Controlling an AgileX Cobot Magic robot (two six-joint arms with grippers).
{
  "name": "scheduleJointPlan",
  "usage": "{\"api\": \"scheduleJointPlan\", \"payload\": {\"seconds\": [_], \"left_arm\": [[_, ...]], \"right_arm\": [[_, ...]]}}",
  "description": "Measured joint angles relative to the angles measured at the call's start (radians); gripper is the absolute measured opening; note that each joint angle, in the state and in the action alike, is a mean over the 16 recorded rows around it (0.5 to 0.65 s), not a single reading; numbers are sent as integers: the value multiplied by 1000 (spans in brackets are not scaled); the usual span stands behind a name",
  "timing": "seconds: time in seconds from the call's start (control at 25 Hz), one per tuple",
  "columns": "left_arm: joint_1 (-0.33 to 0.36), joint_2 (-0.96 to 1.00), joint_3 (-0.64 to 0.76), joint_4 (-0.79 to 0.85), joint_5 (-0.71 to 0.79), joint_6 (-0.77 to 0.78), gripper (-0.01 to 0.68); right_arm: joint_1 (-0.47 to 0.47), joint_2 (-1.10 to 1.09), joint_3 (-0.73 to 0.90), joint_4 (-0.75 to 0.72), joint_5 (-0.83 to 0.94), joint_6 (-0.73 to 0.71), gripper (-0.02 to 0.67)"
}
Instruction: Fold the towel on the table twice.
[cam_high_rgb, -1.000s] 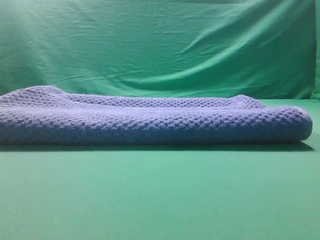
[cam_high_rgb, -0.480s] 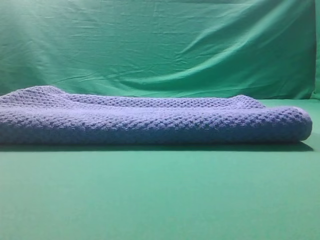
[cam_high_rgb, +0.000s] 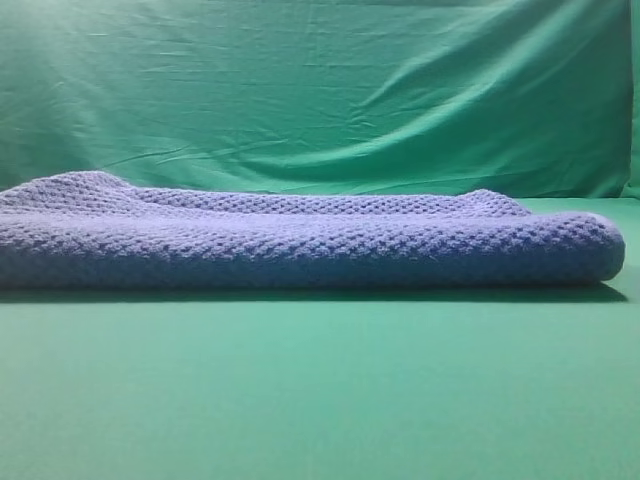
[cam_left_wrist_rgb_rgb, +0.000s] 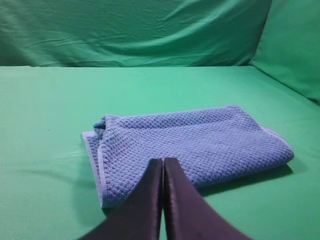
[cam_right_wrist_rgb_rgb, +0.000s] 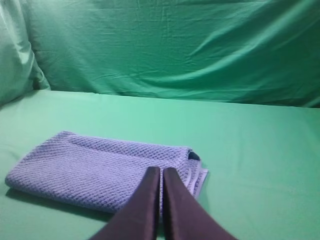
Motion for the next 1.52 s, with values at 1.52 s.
{"api": "scheduleJointPlan", "payload": {"seconds": [1.52], "left_arm": [[0,0,345,174,-320,0,0]], "right_arm": [[0,-2,545,-79,-617,1,0]]}}
